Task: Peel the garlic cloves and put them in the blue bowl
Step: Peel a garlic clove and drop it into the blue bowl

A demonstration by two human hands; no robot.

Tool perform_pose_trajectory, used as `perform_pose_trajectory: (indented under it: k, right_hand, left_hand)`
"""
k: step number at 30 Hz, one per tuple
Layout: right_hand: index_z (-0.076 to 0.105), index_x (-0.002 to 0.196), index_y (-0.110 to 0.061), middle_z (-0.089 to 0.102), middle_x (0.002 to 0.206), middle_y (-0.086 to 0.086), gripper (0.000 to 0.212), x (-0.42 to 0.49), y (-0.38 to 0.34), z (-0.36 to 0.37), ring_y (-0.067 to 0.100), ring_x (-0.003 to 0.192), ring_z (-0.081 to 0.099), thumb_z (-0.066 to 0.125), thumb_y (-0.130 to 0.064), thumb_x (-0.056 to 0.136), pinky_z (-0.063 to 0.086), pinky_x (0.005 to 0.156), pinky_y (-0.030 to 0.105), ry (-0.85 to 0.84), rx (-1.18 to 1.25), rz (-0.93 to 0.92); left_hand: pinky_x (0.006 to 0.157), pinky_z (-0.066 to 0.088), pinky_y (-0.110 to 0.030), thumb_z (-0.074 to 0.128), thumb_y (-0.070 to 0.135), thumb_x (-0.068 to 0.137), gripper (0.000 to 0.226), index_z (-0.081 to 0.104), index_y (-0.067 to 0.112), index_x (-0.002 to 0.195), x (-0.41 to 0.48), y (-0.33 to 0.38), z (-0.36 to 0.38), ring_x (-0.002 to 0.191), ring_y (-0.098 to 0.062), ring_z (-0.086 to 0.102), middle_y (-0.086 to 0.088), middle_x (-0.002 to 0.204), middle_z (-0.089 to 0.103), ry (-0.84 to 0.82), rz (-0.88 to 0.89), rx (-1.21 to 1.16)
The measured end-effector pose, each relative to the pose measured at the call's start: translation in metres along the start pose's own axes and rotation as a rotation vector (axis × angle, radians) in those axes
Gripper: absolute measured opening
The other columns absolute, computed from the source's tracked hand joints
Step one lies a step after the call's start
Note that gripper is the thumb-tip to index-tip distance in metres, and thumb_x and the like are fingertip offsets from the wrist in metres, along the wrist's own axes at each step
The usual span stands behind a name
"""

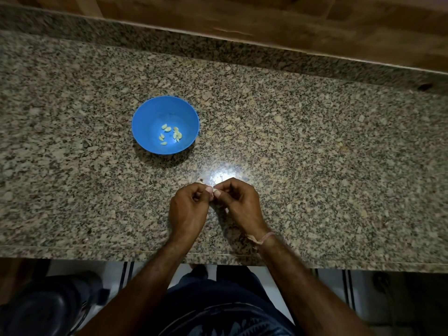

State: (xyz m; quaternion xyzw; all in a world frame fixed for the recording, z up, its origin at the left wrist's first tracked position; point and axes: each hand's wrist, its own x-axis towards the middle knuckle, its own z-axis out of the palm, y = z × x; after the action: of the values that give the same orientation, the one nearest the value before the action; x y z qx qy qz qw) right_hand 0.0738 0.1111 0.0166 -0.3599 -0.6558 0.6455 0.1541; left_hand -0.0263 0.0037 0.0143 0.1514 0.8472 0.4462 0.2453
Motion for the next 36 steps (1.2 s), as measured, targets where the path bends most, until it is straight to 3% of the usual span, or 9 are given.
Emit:
perform_pose_trajectory:
  k: [4,6,10,14,20,23,26,32,36]
  right_hand:
    - [0.075,0.091,-0.002,0.078,0.084,0.015,0.008,0.0,0.002,0.004,0.037,0.085,0.076,0.074,-0.008,0.096,0.064,0.08,0.054,0.043,0.04,0.064]
    - [0.075,0.089,-0.001,0.077,0.084,0.017,0.012,0.0,0.002,0.004,0.037,0.084,0.076,0.073,-0.01,0.097,0.065,0.08,0.052,0.05,0.06,0.09]
    - [0.075,0.084,-0.003,0.076,0.08,0.016,0.024,0.0,0.001,0.007,0.036,0.079,0.075,0.07,-0.02,0.101,0.062,0.078,0.05,0.01,0.016,0.075]
    - [0.08,0.099,-0.012,0.081,0.094,0.003,0.013,0.004,0.01,-0.001,0.024,0.092,0.078,0.068,-0.012,0.101,0.063,0.089,0.05,0.101,-0.063,0.051]
    - [0.074,0.121,-0.012,0.073,0.119,0.001,0.033,0.0,0.019,-0.021,0.016,0.114,0.072,0.063,0.009,0.097,0.062,0.095,0.048,0.135,-0.12,0.006]
    - [0.065,0.135,-0.01,0.057,0.126,0.002,0.047,-0.008,0.017,-0.039,0.017,0.114,0.062,0.062,0.013,0.094,0.06,0.088,0.023,0.177,-0.35,-0.099]
    - [0.058,0.143,-0.014,0.048,0.132,0.002,0.057,-0.005,0.027,-0.053,0.03,0.119,0.052,0.068,0.008,0.091,0.059,0.093,0.037,0.151,-0.654,-0.079]
    - [0.065,0.132,-0.008,0.057,0.126,0.016,0.042,-0.003,0.028,-0.045,0.031,0.113,0.055,0.069,0.001,0.091,0.049,0.096,0.045,0.09,-0.785,-0.145]
    - [0.07,0.119,-0.004,0.06,0.112,0.013,0.026,-0.004,0.032,-0.048,0.026,0.101,0.059,0.065,0.005,0.094,0.05,0.088,0.03,0.063,-0.7,-0.204]
  left_hand:
    - [0.069,0.057,-0.036,0.064,0.031,0.1,0.015,0.07,0.032,0.087,-0.004,0.001,-0.003,0.078,-0.01,0.069,0.012,0.082,0.073,0.001,0.055,0.02]
    - [0.071,0.058,-0.036,0.067,0.031,0.099,0.006,0.069,0.036,0.097,-0.006,-0.001,-0.004,0.085,-0.007,0.068,0.014,0.092,0.073,-0.018,0.126,-0.003]
    - [0.065,0.057,-0.035,0.07,0.037,0.096,0.006,0.07,0.035,0.091,-0.007,-0.01,-0.007,0.08,-0.004,0.068,0.014,0.085,0.071,-0.017,0.181,0.038]
    - [0.064,0.056,-0.034,0.07,0.039,0.095,0.005,0.068,0.036,0.092,0.0,-0.028,-0.022,0.08,-0.008,0.067,0.01,0.088,0.07,0.131,0.126,0.086]
    - [0.076,0.052,-0.031,0.076,0.013,0.092,0.026,0.062,0.018,0.114,-0.003,-0.042,-0.033,0.097,-0.016,0.06,0.003,0.114,0.052,0.202,0.148,0.088]
    - [0.073,0.053,-0.03,0.077,0.017,0.092,0.032,0.058,0.02,0.118,-0.025,-0.041,-0.024,0.098,-0.013,0.055,0.006,0.113,0.046,0.113,0.203,0.097]
    - [0.081,0.058,-0.04,0.076,0.017,0.092,0.036,0.062,0.017,0.125,-0.034,-0.039,-0.004,0.104,-0.017,0.06,0.003,0.118,0.053,-0.042,0.274,0.136]
    - [0.084,0.056,-0.043,0.078,0.016,0.091,0.051,0.058,0.013,0.137,-0.021,-0.018,0.037,0.113,-0.025,0.059,-0.004,0.126,0.056,-0.094,0.363,0.293]
    - [0.08,0.05,-0.034,0.078,0.016,0.091,0.042,0.064,0.012,0.13,-0.019,-0.007,0.052,0.109,-0.023,0.059,-0.004,0.119,0.059,-0.022,0.33,0.327]
